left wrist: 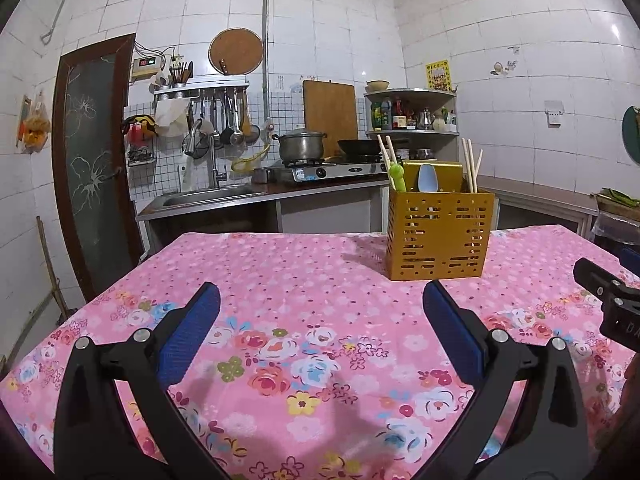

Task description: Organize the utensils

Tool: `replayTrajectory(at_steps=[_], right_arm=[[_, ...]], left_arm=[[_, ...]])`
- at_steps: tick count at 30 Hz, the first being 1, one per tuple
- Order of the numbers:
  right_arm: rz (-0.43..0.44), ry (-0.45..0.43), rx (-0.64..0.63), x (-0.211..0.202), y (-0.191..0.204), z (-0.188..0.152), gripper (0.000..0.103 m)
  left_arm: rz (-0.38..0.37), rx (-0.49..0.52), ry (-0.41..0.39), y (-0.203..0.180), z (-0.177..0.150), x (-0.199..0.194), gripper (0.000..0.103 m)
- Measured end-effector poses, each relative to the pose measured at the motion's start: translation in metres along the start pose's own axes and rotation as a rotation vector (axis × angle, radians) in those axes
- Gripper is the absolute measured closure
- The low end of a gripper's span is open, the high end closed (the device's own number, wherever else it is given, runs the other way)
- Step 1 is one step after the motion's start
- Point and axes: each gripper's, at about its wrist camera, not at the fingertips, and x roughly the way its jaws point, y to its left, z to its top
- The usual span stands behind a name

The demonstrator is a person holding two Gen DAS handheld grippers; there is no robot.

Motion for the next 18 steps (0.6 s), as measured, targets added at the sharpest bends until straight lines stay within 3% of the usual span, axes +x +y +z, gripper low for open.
replayTrajectory(at_steps=[18], right_arm=[[0.003,0.002,-0.022,0.0001,0.0024,-0.0006,0.004]], left_arm=[[-0.003,0.002,-0.004,0.0002,-0.0014,0.0004,0.005]])
